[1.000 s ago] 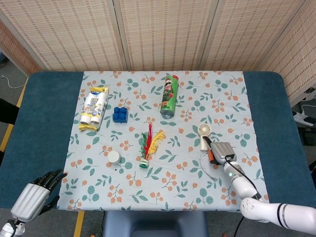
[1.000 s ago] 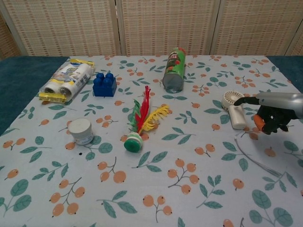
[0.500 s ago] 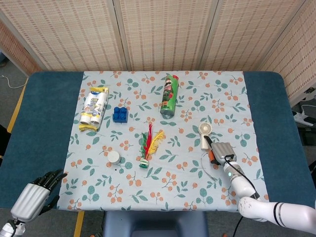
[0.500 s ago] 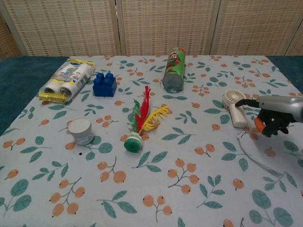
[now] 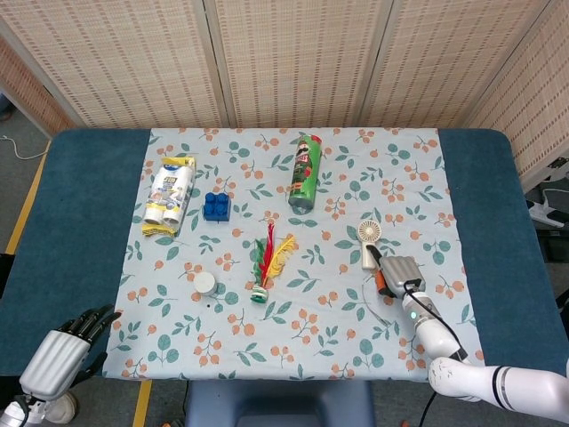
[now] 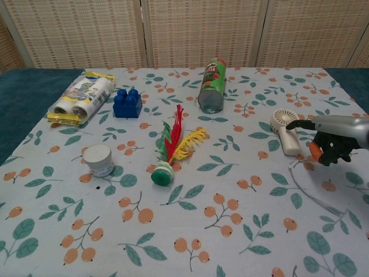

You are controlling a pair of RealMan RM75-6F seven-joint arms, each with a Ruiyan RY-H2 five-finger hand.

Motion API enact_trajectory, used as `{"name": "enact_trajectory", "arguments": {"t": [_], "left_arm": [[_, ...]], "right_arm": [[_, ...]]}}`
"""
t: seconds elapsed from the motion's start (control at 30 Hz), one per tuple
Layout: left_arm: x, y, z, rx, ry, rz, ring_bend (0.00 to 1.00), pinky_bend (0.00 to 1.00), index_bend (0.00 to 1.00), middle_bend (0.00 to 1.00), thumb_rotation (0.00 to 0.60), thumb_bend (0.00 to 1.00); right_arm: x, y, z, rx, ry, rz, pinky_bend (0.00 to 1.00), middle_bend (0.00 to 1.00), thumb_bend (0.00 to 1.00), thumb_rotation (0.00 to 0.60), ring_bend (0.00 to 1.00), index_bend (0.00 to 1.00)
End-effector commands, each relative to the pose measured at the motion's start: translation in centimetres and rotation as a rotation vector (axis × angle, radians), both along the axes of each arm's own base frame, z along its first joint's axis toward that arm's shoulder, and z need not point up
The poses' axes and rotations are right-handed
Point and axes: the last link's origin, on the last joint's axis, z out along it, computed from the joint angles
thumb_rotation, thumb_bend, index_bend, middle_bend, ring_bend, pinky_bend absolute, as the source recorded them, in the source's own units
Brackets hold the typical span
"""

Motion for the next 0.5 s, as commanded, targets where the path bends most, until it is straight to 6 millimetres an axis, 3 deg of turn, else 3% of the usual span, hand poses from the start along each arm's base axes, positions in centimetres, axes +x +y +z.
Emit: {"name": "enact_trajectory", "arguments": {"t": [0.03,0.5], "left_arm": [[0.02,0.02,-0.03,-0.001,0.0,0.0,0.18,0.47,0.17,0.12,0.6,0.34],[0.02,0.03,0.01,-0.001,-0.002,0.001,0.17,0.47,0.17,0.12,0.6,0.34]], "right_arm": [[-0.02,-0.05,0.02,-0.006,0.004,0.004,0.69,0.71,0.74,0.6,0.65,0.0],[-0.56,-0.29,-0.21,-0.016,0.017,-0.006,0.69,0.71,0.74,0.6,0.65,0.0]]}}
